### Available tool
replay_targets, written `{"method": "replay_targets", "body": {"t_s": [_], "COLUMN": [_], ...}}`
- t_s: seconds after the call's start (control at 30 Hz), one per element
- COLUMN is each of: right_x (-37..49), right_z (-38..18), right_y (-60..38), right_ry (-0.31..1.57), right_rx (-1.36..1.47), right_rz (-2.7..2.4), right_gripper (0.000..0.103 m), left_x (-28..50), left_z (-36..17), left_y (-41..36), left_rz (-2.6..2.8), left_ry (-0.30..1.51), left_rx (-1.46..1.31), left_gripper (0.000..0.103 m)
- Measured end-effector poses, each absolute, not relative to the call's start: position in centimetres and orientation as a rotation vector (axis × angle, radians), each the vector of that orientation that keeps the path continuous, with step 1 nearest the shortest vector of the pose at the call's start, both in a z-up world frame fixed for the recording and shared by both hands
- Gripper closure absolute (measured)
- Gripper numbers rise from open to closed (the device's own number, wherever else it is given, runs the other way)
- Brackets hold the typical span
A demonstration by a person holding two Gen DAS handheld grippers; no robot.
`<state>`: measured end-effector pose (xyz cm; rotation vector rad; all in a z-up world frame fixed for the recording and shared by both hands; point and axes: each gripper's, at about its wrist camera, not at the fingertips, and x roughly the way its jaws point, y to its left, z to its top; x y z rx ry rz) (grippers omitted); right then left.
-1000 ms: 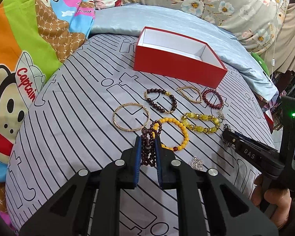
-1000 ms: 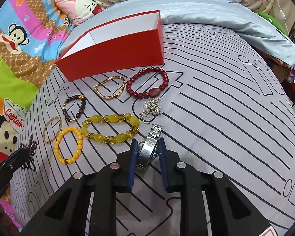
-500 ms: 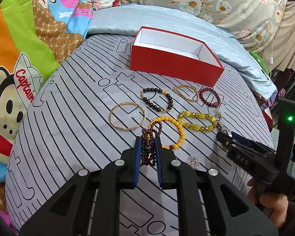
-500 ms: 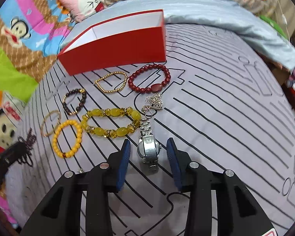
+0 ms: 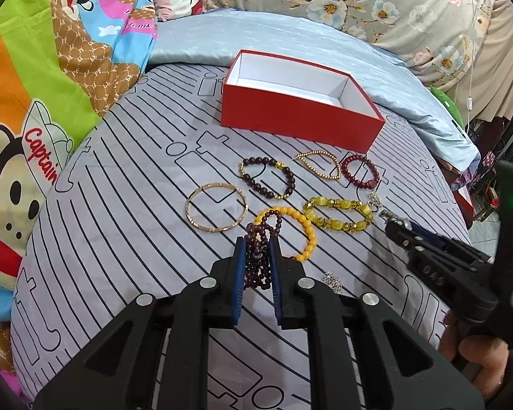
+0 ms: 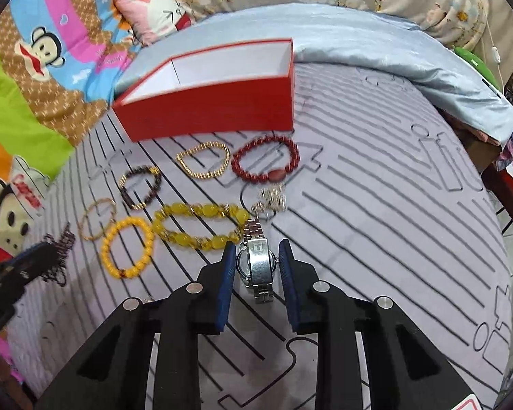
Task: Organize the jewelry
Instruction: 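Carry both held items into the red box and open both tools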
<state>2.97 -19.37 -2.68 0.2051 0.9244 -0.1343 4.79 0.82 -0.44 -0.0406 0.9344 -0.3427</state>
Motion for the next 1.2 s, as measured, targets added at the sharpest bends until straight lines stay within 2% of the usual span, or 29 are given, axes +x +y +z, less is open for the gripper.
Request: {"method": "replay_targets", "body": {"t_s": [0.3,0.5,0.63,0.93,1.2], "right_x": [4.3,8.7,13.0,23.5,27.2], "right_z": [3.1,6.4,7.4,5.3,2.1], "right_y": [-19.9,-20.9,-21.8,-23.6,-24.1], "right_ry": [0.814,0.745,0.734,0.807,0.854], "right_rx": [0.236,0.24,0.25,0.273,0.268], "right_rz": [-0.07,-0.024,-0.011,0.012,-0.026], "right_gripper": [0.079,0.079,0.079,0.078,0.078], "left_x": [7.5,13.0,17.2,26.2,30.5], "left_z": [3.5,7.4,8.2,4.9,1.4], "left_y": [0.2,-1.4,-2.9,-6.5,-8.5], "left_rz": [-0.37,-0.399,-0.405,-0.413,-0.401], "left_ry": [0.833,0.738,0.716,0.774,0.822], "left_rx": [-0.057,-0.066,-0.056,-0.015,0.018], "left_gripper": [0.089,0.089,0.089,0.089,0.089]}}
